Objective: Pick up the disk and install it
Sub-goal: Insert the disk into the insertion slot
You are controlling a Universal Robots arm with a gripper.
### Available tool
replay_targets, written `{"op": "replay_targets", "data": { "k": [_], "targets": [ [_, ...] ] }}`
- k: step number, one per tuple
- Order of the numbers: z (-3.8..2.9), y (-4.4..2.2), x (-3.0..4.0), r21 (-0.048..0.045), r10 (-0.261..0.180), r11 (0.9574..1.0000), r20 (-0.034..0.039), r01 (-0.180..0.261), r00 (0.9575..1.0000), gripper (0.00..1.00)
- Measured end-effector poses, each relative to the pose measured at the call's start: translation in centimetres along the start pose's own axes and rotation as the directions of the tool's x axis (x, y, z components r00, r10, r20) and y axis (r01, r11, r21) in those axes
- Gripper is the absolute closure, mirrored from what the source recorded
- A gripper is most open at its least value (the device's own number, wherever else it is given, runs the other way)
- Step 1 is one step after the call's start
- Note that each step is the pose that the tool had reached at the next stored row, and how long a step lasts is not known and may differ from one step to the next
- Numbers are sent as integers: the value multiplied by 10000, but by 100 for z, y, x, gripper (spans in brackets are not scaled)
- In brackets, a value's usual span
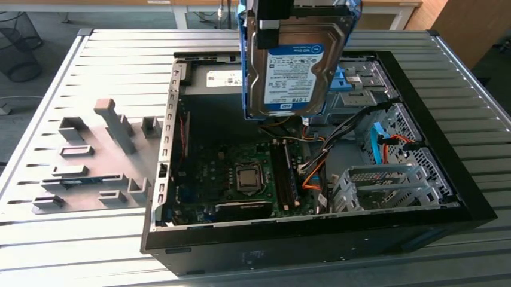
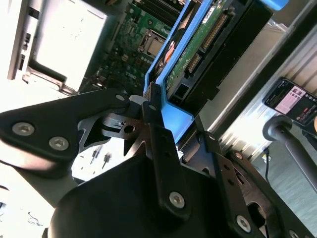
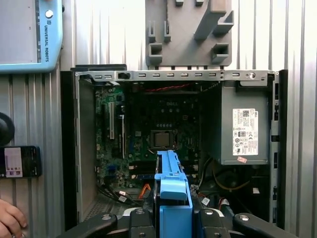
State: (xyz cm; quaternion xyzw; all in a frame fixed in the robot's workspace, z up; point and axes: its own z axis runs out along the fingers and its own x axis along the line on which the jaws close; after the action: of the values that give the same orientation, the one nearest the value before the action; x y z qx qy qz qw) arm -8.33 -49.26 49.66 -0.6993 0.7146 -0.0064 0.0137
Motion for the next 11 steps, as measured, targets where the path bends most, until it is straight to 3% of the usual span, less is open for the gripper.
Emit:
{"op": "replay_targets", "data": {
  "k": [5, 11],
  "targets": [
    [3, -12, 142, -9, -1, 10000, -2, 0, 10000, 64],
    [13, -116, 194, -99, 0, 10000, -3, 0, 10000, 64]
  ]
}}
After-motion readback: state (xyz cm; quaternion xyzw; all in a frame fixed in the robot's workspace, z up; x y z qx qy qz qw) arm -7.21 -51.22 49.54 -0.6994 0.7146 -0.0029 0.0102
